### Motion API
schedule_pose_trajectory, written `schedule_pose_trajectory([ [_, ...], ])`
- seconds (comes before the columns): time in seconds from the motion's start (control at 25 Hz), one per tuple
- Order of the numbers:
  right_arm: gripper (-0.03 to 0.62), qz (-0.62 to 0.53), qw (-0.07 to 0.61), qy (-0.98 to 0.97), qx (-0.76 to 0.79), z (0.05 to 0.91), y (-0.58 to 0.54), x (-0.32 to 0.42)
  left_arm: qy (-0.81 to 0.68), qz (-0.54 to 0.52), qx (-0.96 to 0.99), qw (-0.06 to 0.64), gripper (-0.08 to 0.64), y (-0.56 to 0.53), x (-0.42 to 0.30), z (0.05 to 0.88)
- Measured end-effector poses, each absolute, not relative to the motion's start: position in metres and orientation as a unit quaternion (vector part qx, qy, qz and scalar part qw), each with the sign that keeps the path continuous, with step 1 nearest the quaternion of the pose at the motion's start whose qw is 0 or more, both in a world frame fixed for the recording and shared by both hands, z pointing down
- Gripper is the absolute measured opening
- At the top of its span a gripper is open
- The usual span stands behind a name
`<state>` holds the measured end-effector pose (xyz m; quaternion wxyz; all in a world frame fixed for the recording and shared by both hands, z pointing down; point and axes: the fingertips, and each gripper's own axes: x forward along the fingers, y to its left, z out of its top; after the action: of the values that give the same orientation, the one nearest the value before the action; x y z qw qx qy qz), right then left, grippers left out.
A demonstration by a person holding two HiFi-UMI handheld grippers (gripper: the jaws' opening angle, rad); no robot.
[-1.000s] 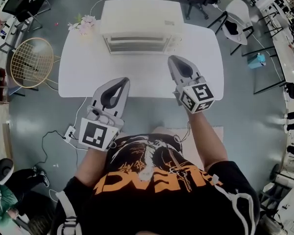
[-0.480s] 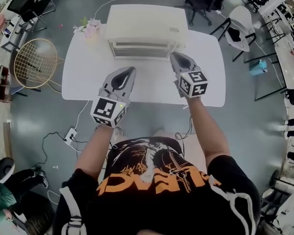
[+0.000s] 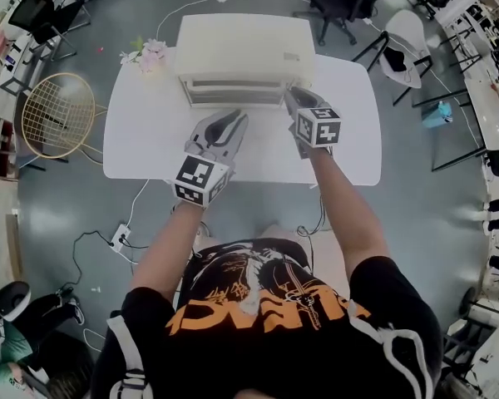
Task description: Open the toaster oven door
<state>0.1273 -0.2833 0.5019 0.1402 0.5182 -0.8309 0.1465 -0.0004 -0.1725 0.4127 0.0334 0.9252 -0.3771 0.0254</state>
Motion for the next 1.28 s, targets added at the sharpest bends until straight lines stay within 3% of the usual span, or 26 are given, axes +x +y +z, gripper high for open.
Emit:
schedule_pose_trajectory([
  [0.28,0.080,0.186,0.170,-0.815,0.523,0.530,-0.315,0.132,-0.384,0.035,0.922,0.037,0.055,-0.167,-0.009,0.415],
  [0.68,0.072,0.247,0.143,-0.799,0.529,0.533,-0.326,0.129,-0.395,0.046,0.916,0.052,0.046,-0.160,-0.027,0.430],
  [1.28,0.069,0.270,0.132,-0.811,0.502,0.576,-0.233,0.124,-0.387,0.048,0.919,0.061,0.041,-0.141,-0.019,0.445],
])
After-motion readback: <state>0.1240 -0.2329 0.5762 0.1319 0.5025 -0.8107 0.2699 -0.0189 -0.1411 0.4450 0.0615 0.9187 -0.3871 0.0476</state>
